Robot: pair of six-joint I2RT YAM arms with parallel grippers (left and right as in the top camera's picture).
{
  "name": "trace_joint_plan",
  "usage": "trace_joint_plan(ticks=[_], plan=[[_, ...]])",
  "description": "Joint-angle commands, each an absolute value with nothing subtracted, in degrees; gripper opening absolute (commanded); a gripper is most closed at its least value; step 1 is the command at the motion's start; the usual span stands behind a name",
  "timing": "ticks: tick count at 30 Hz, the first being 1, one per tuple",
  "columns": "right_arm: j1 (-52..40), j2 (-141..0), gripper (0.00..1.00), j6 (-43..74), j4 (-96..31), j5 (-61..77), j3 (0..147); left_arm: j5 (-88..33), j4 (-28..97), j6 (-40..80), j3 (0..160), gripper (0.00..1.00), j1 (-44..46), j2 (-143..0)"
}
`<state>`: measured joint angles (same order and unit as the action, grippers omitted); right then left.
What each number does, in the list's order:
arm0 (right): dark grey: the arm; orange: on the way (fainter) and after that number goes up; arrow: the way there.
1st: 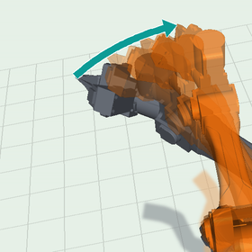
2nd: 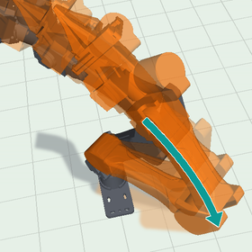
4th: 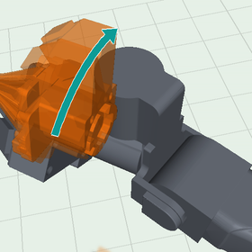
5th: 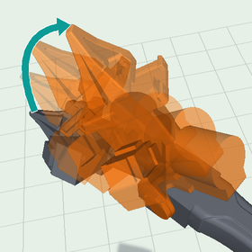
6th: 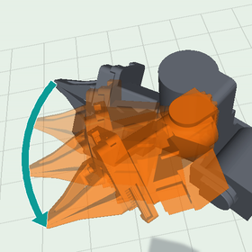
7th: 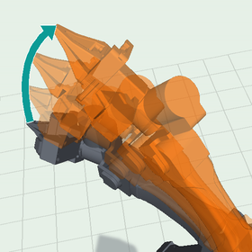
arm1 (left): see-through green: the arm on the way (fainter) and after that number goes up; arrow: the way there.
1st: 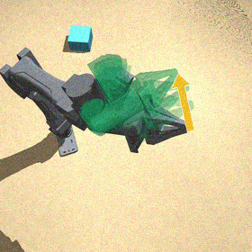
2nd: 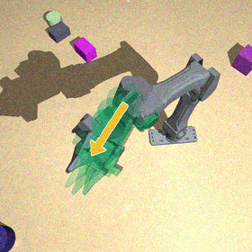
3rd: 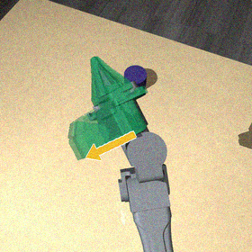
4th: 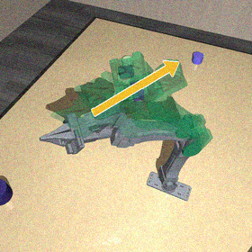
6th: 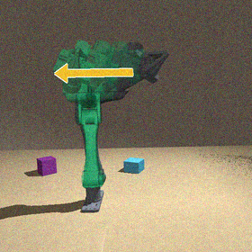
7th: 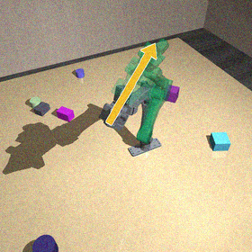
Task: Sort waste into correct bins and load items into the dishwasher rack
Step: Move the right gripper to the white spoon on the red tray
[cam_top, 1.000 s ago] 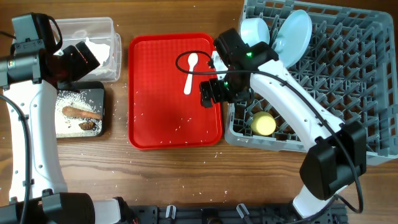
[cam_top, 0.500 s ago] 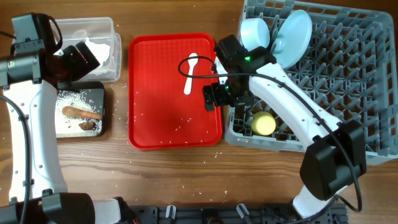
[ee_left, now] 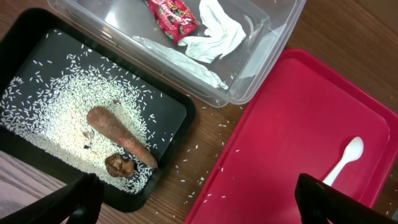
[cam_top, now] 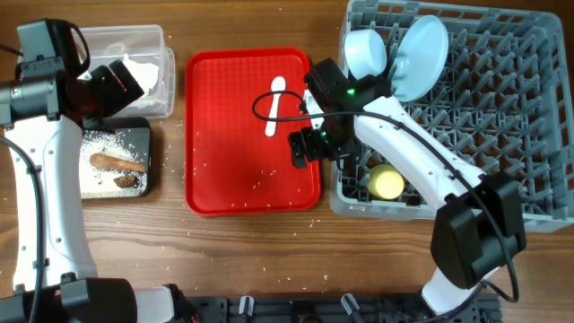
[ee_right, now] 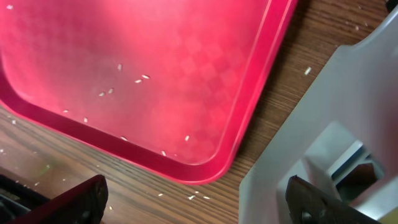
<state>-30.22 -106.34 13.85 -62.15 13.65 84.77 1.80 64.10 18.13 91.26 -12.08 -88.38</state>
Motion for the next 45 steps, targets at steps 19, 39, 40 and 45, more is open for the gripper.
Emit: trace_joint_plan(ticks=[19,39,40,45], plan=[[-31.44,-112.53,0.78,32.95,-23.99,3.11,86.35,2.2,63.96,18.44,92.16,1.0,-12.27,-88.07],[-29.58,-126.67,0.65,28.25,-28.03,-2.17,106.19,2.2,63.96,18.44,92.16,1.0,-12.27,-88.07],[-29.58,-126.67,0.65,28.08,-29.21,-3.51,107.31,2.2,63.96,18.46,92.16,1.0,-12.27,-88.07],[-28.95,-129.03,0.64,25.69,-36.23,-4.23,111.5,2.2,63.96,18.44,92.16,1.0,-12.27,-88.07]])
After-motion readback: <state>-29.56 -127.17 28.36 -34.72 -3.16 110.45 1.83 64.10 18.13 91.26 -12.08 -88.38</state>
